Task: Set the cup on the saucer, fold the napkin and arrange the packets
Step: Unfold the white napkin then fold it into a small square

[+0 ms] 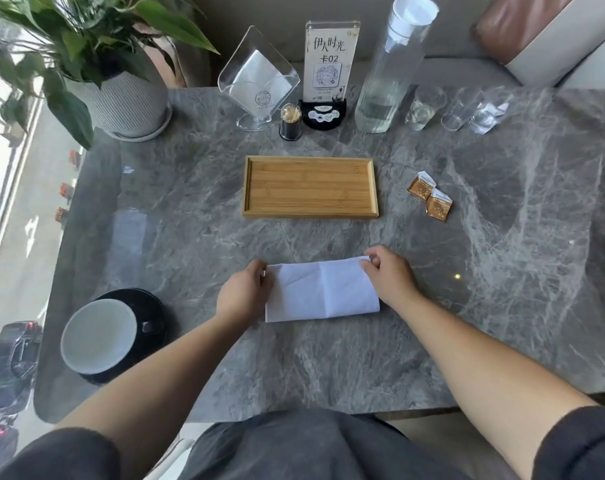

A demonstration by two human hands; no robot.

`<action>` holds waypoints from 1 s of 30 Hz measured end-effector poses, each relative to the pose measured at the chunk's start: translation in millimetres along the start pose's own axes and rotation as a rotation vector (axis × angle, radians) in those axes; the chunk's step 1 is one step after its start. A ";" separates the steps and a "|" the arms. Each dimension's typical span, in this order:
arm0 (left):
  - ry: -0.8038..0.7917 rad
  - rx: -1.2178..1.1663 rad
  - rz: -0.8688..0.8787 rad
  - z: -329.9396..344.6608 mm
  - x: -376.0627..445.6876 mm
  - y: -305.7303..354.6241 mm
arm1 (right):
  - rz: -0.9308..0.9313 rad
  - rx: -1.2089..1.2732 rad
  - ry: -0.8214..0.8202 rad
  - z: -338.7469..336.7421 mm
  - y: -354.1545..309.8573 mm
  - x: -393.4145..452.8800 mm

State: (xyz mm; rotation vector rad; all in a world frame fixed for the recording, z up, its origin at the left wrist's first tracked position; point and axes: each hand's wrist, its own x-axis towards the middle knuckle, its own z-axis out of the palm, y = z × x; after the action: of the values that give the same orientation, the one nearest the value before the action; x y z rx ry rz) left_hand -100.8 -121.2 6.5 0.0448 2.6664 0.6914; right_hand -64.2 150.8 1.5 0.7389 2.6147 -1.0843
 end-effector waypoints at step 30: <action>-0.180 0.621 0.606 34.5 -8.9 -20.5 | -0.239 -0.492 -0.049 19.6 3.5 -43.3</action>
State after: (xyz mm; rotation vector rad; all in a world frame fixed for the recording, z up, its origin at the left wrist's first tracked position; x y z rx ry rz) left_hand -78.3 -124.4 -27.8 1.0522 2.5745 -0.0217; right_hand -25.5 123.1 1.8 0.2931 2.8029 -0.4544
